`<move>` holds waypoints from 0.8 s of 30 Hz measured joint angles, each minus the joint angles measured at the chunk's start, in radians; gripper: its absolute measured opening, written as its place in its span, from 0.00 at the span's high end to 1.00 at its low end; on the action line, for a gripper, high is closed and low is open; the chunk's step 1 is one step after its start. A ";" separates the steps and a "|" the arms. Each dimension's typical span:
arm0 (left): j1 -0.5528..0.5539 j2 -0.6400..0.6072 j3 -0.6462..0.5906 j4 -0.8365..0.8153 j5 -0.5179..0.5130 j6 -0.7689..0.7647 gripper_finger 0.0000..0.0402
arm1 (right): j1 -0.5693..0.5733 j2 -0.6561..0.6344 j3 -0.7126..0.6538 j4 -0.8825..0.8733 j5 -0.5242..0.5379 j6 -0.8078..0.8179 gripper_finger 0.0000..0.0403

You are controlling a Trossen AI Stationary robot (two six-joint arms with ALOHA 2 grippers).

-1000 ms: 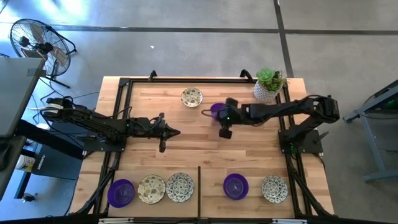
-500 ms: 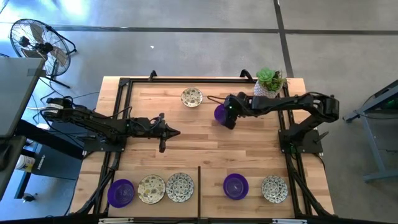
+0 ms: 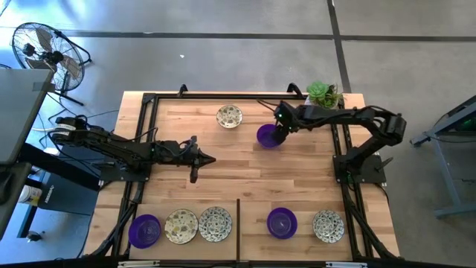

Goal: Pick & Place Mini bowls
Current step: Stack the top violet bowl on top of the other violet bowl on the shelf

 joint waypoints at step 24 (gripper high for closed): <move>0.000 0.000 0.000 -0.002 0.009 0.011 1.00 | -0.009 0.002 -0.164 0.354 -0.311 0.129 0.97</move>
